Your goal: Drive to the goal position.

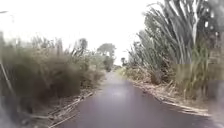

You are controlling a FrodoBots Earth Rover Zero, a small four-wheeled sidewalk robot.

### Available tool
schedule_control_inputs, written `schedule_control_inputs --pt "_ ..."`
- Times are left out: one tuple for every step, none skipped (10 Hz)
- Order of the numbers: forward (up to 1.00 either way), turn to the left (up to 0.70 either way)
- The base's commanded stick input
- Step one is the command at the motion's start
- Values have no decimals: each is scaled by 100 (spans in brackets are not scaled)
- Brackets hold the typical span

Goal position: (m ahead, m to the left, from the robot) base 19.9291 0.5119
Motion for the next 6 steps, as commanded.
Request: schedule_control_inputs --pt "70 0" --pt "70 0" --pt "70 0" --pt "70 0" --pt "70 0" --pt "70 0"
